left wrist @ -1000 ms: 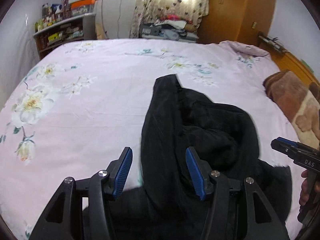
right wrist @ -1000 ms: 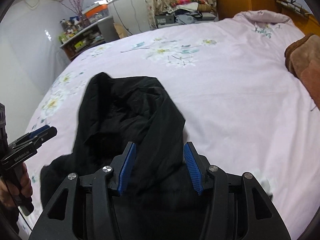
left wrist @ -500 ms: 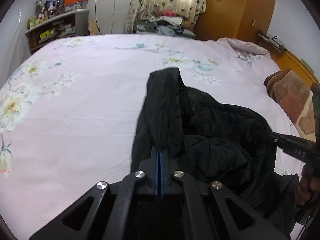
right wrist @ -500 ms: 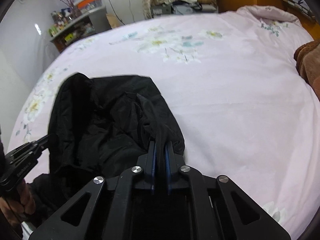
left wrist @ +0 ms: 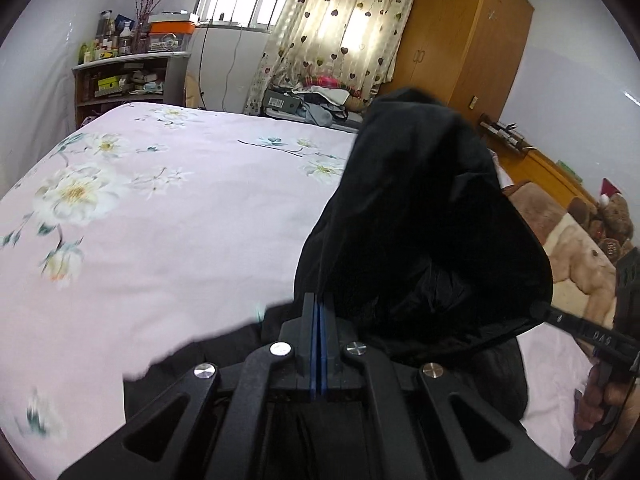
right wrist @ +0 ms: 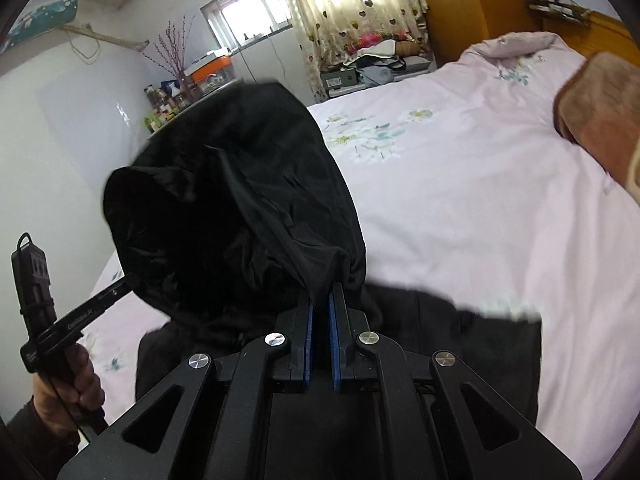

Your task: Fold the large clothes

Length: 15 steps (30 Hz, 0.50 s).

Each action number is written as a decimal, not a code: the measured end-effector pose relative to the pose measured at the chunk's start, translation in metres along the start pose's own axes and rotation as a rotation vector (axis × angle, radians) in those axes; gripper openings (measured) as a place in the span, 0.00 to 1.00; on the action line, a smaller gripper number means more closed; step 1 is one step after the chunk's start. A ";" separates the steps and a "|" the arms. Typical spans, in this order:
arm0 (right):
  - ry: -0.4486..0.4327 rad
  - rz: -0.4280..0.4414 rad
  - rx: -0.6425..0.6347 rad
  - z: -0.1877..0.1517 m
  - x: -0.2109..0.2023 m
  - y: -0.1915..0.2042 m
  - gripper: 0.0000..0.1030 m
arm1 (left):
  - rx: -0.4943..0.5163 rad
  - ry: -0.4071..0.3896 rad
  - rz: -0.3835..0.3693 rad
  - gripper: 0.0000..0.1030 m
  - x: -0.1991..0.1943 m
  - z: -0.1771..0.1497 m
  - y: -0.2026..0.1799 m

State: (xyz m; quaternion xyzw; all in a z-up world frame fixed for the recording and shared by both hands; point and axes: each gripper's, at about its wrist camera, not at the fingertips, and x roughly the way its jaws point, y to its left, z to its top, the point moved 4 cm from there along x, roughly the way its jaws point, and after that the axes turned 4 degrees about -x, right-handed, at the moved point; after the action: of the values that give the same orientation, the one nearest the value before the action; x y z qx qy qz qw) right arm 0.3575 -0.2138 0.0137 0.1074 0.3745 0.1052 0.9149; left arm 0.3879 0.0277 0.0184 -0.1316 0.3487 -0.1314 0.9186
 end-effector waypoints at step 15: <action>0.238 0.048 0.128 -0.138 -0.016 -0.014 0.08 | -0.088 0.188 0.105 0.01 -0.051 -0.135 0.047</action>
State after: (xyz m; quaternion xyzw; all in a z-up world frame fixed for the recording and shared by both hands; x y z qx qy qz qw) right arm 0.2503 -0.2157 -0.0754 0.1612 0.4835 0.1151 0.8526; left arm 0.2665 0.0682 -0.0637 -0.1401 0.4454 -0.0794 0.8807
